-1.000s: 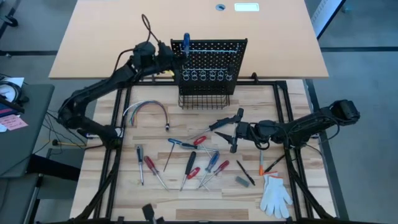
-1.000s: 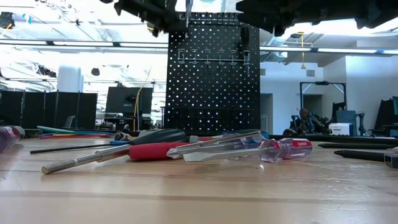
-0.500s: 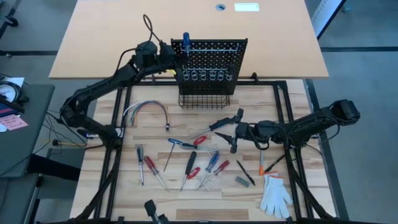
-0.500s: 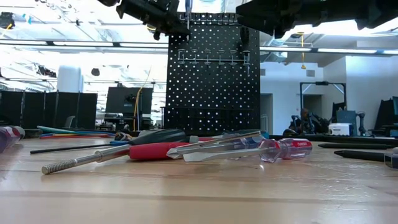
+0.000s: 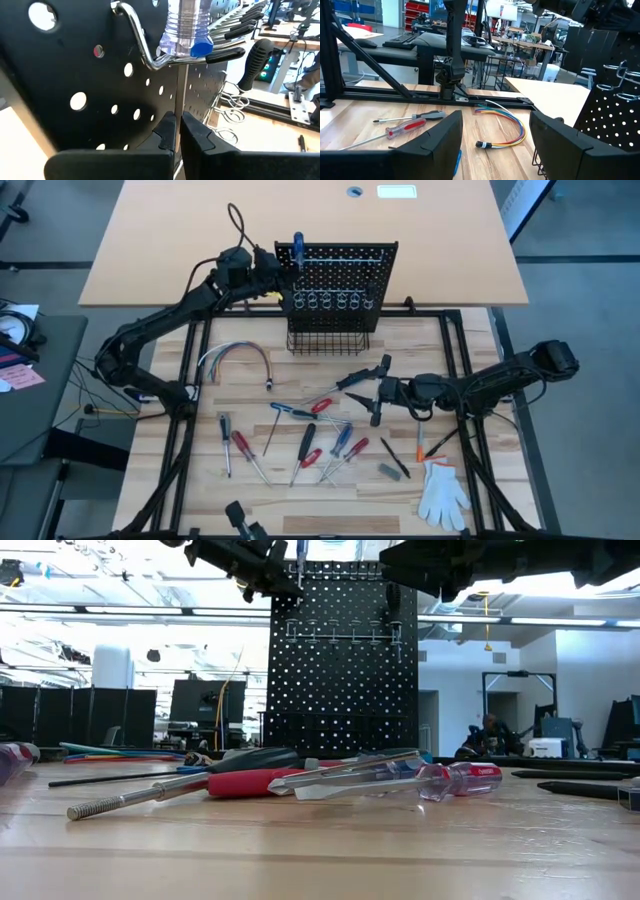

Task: Hang tools onto peg board
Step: Hang the top blue transparent screwdriver on the black peg board, then hang the right gray screwdriver on the black peg board

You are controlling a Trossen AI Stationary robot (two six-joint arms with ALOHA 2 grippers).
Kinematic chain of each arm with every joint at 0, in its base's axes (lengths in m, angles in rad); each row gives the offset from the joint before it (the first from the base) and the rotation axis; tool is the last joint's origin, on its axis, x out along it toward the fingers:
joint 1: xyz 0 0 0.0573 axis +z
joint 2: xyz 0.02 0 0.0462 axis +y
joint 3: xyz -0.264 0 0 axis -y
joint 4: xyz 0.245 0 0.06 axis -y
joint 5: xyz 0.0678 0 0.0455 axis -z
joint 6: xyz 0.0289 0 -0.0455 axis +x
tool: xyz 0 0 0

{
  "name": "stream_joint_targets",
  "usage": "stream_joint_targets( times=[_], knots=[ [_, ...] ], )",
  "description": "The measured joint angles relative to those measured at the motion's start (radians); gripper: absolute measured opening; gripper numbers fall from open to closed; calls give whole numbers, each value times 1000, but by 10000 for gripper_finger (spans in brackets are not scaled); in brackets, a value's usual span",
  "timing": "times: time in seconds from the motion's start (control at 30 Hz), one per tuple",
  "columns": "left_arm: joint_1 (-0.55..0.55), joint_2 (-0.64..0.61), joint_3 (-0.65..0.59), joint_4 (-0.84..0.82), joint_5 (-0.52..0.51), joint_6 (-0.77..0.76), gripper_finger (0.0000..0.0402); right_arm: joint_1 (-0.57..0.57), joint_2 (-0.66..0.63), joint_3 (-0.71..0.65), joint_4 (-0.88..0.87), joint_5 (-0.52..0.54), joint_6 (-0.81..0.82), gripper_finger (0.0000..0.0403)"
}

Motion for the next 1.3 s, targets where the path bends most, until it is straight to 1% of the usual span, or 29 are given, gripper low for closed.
stream_joint_targets(
  times=[0.1,0.2,0.27,0.53,0.67,0.87,1.1,1.2,1.3],
  knots=[
    [0,0,0,-9,-1,0,1,0,0,0,0,0,0,237],
    [-3,0,-8,-2,-4,-7,14,0,0,0,1,0,0,237],
    [-3,0,-8,-5,-8,-13,31,0,0,0,0,0,0,237],
    [-3,3,-12,-41,-3,-7,121,-1,0,0,0,0,1,237],
    [-3,-11,-12,-84,-4,14,147,-1,0,0,0,0,1,237],
    [-1,-63,-12,-219,-18,88,152,-1,0,0,-2,0,1,237],
    [-9,-138,-16,-426,-33,160,152,-1,0,0,-12,0,1,237],
    [-42,-177,-79,-455,-34,190,152,-1,0,0,-13,0,3,237],
    [-99,-214,-179,-437,-30,196,152,-5,0,0,-18,-1,13,237]
  ],
)
